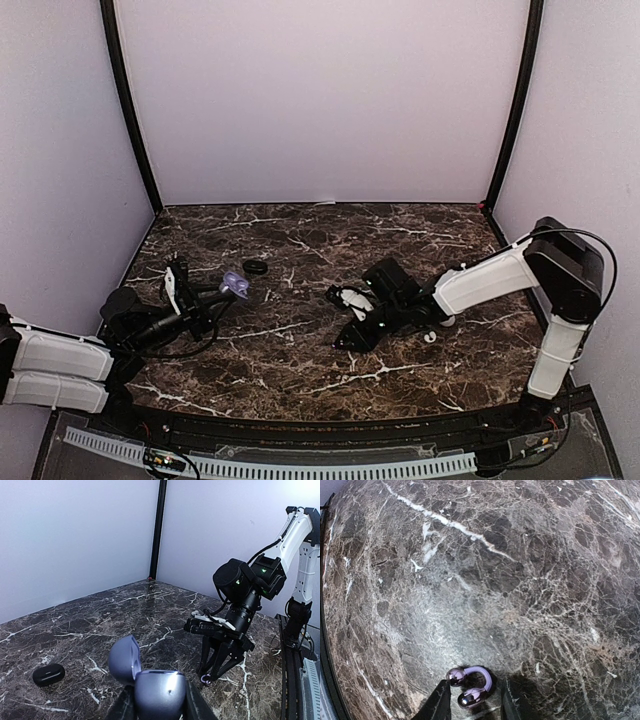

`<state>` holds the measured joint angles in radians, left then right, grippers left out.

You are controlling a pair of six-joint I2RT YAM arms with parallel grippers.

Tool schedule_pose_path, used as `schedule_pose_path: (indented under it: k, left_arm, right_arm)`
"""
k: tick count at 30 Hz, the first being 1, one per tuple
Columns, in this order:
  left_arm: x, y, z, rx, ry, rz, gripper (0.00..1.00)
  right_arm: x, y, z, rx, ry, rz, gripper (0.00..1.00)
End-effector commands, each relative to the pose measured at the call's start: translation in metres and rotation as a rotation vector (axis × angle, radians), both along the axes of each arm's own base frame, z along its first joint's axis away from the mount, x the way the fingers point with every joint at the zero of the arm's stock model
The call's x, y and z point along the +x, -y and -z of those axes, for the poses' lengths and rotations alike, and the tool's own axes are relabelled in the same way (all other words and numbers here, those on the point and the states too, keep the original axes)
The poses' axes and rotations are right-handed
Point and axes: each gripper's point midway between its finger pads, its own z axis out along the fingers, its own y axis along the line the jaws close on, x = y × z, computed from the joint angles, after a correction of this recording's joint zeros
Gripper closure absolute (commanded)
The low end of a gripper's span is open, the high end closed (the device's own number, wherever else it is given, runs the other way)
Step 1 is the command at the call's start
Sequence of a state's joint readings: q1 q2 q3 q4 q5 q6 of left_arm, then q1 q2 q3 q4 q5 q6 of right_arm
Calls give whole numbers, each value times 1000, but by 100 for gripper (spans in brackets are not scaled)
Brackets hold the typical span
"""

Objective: Insert the wireless bluetooth earbuds into the charging case
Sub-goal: Pick up the left earbud from the center of the board.

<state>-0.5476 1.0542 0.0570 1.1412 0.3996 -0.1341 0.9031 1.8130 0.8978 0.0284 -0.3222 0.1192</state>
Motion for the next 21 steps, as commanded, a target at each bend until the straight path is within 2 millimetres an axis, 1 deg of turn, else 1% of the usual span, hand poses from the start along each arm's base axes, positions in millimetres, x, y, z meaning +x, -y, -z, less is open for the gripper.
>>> schedule_pose_path:
  k: [1,10,16,21]
  left_arm:
    - [0,-1,0,8,13,-3,81]
    - [0,-1,0,8,13,-1,81]
    - [0,-1,0,7,12,-1,81]
    - [0,-1,1,7,11,-1,81]
  right_arm:
    - [-10,2,13,-39,-26,-28,66]
    - [-24,7,23,-73,-33,-55,67]
    - [-32,4,21,-74,-26,-82,68]
    - [-34,2,20,-70,-25,-94,72]
